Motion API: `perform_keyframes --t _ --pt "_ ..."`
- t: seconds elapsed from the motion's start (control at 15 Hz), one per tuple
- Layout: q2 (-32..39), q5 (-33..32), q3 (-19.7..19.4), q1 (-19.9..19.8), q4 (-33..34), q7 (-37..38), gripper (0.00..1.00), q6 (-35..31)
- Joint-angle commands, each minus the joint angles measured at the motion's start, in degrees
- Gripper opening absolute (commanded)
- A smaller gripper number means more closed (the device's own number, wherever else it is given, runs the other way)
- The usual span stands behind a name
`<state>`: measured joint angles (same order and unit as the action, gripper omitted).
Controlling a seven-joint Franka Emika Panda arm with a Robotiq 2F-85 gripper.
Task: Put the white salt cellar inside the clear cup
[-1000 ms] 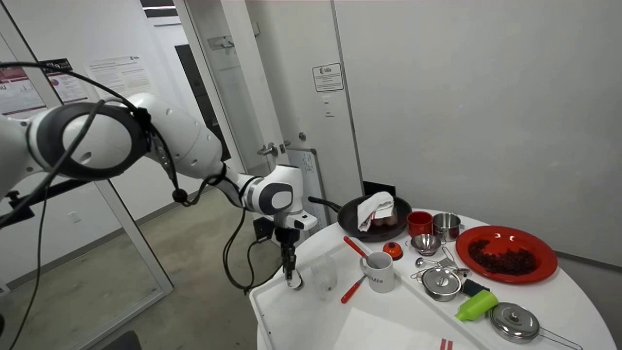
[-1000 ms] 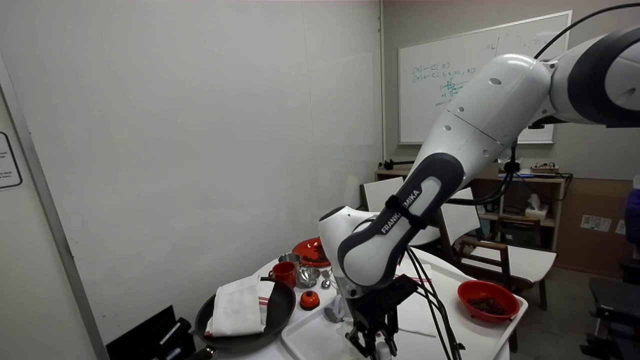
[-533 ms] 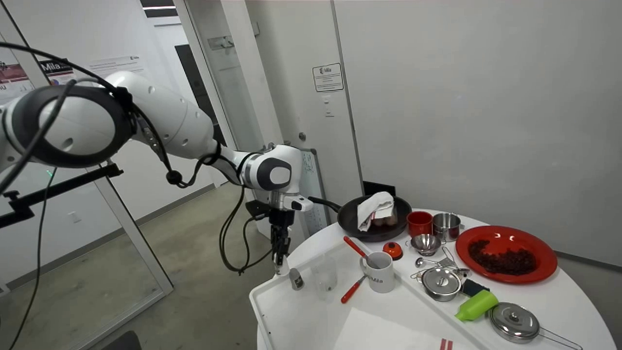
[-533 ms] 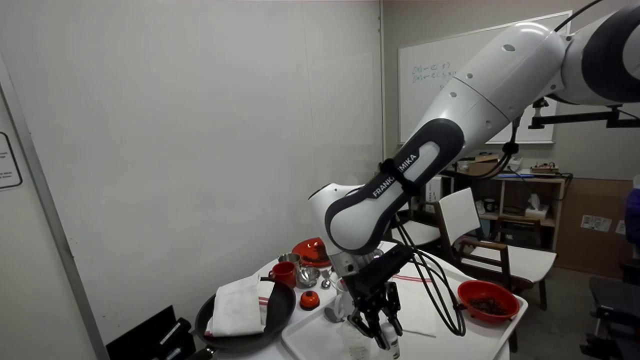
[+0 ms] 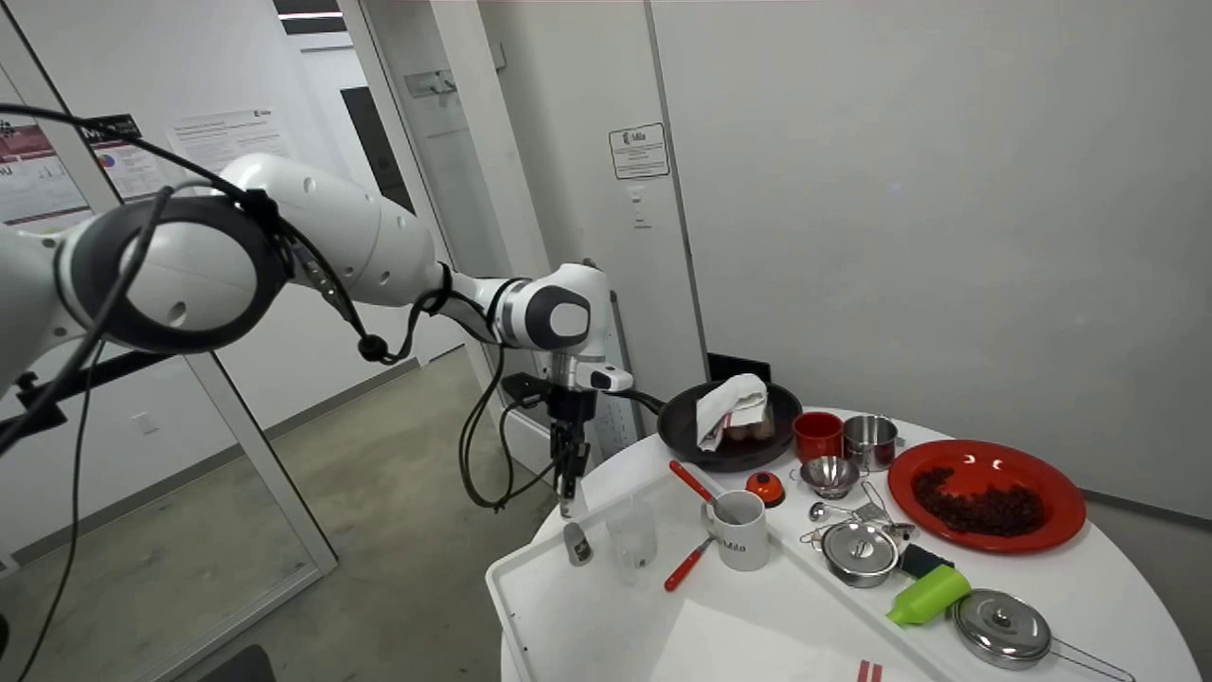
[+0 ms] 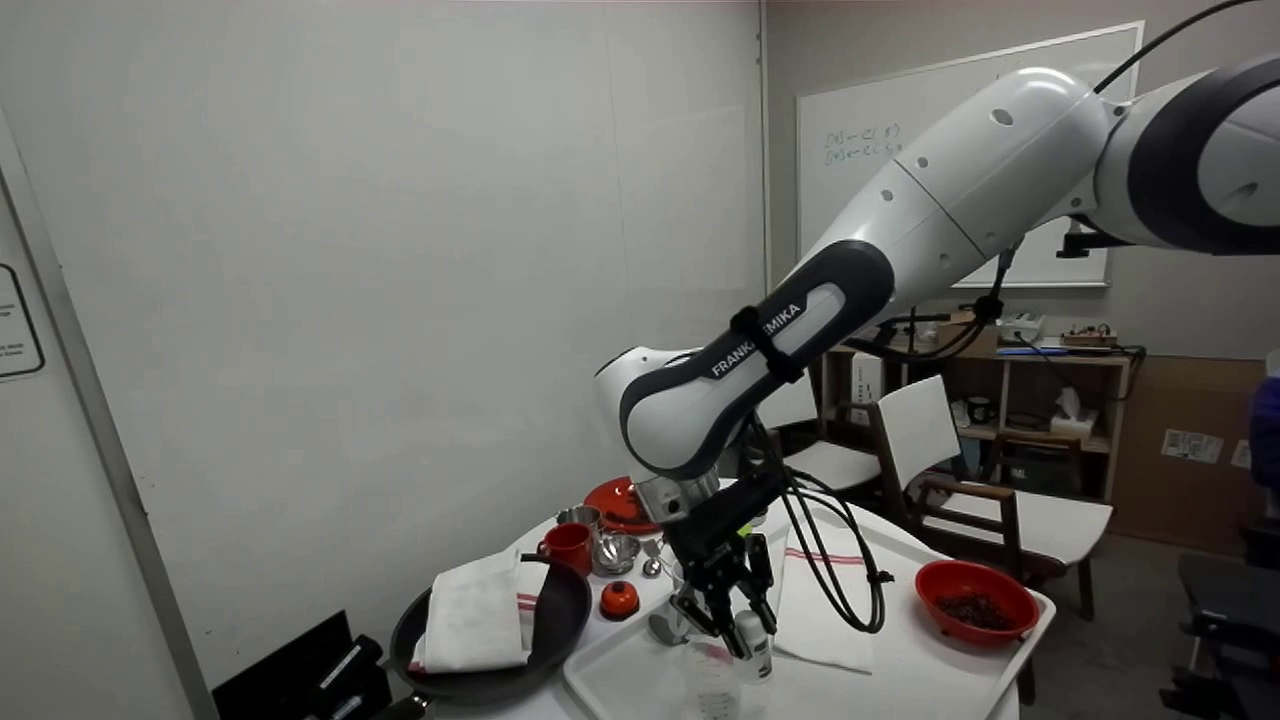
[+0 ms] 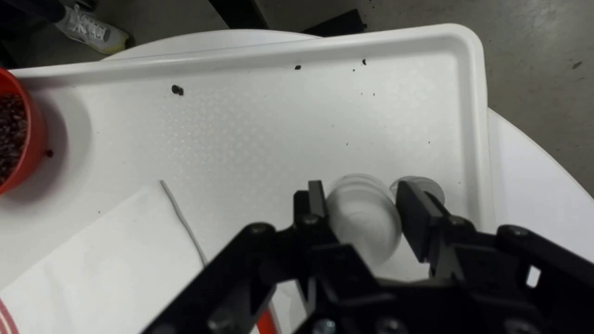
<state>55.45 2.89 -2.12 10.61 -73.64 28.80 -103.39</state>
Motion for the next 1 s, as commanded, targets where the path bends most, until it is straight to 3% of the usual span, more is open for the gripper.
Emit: perform_keyframes --t 0.0,0.93 --pt "6.76 -0.5 -1.17 -0.47 10.95 1.05 0.17 5.71" --pt "18.96 -0.33 -2.46 -1.7 27.67 5.91 0.17 5.48"
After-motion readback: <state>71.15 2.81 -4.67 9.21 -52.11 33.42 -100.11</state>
